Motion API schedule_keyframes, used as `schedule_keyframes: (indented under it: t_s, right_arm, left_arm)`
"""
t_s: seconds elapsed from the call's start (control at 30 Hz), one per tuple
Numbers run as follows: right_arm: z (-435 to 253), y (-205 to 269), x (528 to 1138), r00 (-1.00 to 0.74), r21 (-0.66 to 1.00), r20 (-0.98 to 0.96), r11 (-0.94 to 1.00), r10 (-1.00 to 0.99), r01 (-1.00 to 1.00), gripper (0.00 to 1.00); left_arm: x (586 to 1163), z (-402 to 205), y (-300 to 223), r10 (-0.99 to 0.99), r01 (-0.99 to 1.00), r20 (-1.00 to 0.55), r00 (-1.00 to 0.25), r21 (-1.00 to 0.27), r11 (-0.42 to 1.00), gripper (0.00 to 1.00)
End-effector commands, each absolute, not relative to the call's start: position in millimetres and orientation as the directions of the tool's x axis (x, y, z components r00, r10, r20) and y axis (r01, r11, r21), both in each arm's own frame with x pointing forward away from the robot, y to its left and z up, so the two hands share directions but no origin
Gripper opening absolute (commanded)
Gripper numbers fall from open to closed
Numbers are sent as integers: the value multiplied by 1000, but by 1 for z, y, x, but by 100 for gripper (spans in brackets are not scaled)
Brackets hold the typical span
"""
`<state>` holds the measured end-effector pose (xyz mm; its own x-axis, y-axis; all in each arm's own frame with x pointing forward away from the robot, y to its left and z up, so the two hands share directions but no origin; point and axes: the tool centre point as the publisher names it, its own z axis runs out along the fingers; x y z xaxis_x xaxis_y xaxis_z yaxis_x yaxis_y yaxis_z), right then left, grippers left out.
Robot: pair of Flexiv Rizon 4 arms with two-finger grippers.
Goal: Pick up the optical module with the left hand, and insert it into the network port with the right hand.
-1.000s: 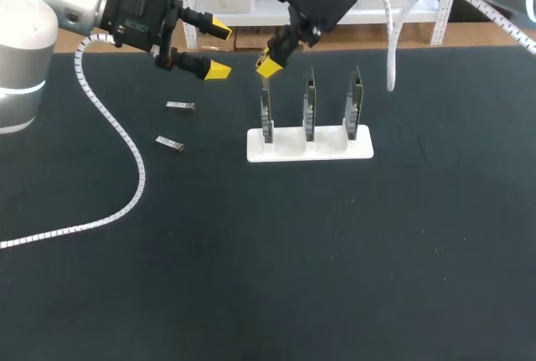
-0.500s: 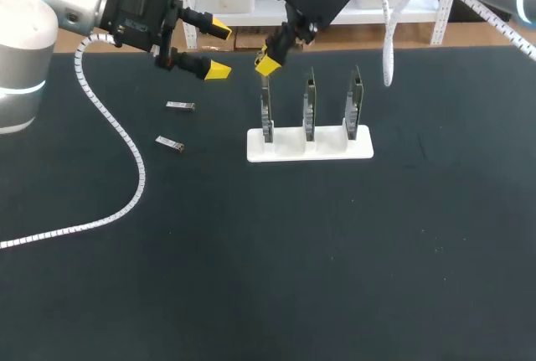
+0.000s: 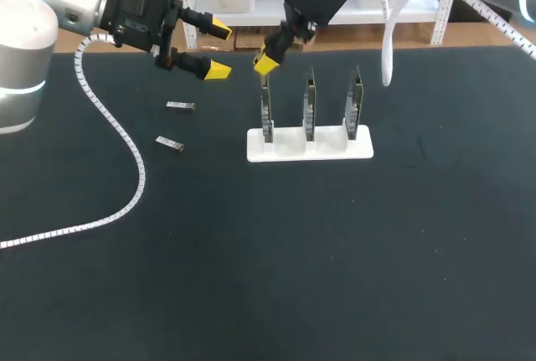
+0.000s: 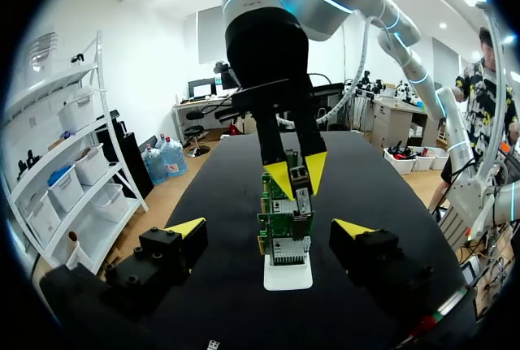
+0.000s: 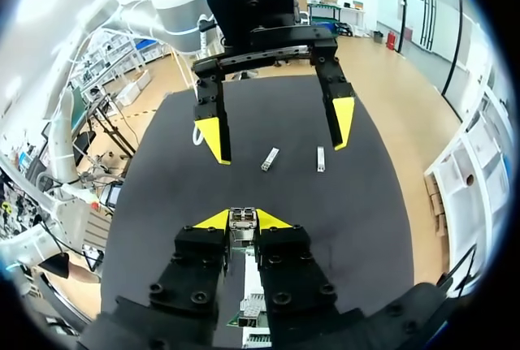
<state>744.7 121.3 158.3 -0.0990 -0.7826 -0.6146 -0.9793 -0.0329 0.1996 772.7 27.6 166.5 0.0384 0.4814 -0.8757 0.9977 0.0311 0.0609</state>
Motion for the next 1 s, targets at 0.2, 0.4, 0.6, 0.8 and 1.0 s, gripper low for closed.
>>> schedule_keyframes:
  t_s: [0.2,0.4,0.6,0.8,1.0]
  right_arm:
    - [155,116,743,-101,193,-626,-29,-773,-981,0]
    - [159,116,742,-95,184,-627,-28,-773,-983,0]
    - [152,117,742,-105,199,-631,-29,-769,-980,0]
    - [150,117,745,-103,203,-633,-36,-768,-978,0]
    - [153,117,747,-93,198,-622,-41,-778,-979,0]
  left_arm:
    - [773,167,27,485,998,-874,37,59,30,100]
    - [773,167,27,485,998,-874,37,59,30,100]
    - [773,167,27,485,998,-874,37,59,30,100]
    - [773,167,27,485,998,-874,37,59,30,100]
    - [773,167,27,485,998,-874,37,59,30,100]
